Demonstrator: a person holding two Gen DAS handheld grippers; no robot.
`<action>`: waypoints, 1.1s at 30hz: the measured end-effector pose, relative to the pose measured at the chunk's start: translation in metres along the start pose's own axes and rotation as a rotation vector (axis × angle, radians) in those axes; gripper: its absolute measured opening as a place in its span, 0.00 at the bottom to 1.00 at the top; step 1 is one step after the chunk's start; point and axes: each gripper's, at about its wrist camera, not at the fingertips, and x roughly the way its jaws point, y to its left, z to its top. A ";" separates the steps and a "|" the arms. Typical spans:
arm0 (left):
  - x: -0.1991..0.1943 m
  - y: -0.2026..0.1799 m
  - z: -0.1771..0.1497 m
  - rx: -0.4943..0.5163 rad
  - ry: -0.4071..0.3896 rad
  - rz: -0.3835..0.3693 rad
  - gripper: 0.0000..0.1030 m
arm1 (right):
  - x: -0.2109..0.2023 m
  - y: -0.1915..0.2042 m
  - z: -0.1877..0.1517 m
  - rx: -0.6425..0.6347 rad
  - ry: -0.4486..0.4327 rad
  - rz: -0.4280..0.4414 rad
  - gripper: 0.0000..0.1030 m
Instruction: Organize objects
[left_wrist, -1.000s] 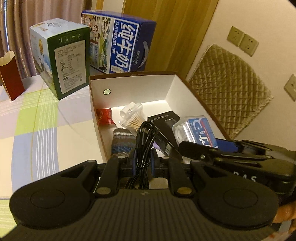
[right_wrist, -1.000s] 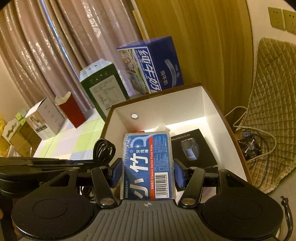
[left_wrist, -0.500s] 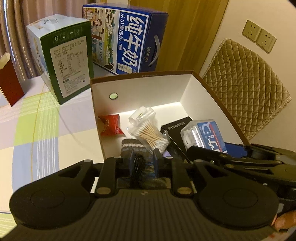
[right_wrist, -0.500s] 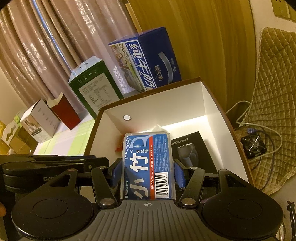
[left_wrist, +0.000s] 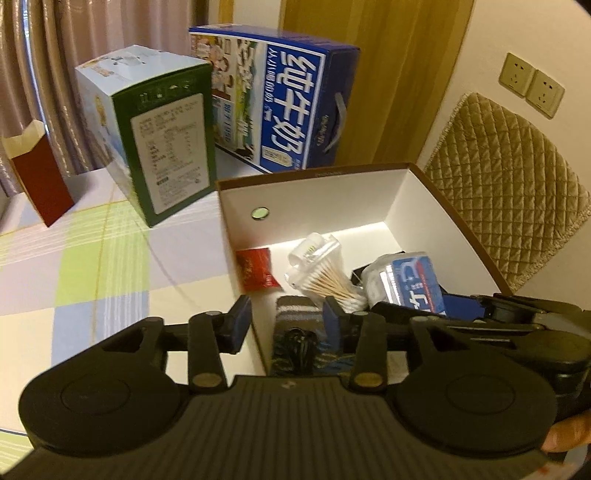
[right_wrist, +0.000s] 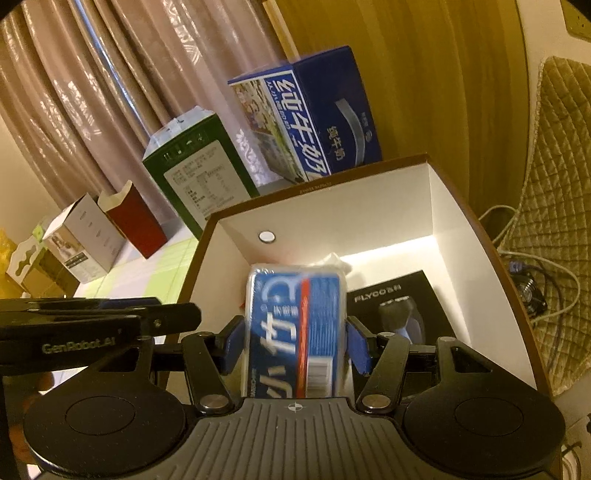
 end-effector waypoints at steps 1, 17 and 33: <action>-0.001 0.002 0.000 -0.003 -0.001 0.001 0.40 | 0.000 -0.001 0.000 0.004 -0.006 -0.003 0.54; -0.026 -0.004 -0.012 0.024 -0.036 -0.005 0.65 | -0.034 -0.011 -0.010 0.026 -0.029 -0.038 0.75; -0.076 -0.021 -0.040 0.057 -0.081 0.023 0.97 | -0.088 -0.010 -0.026 0.017 -0.071 -0.086 0.98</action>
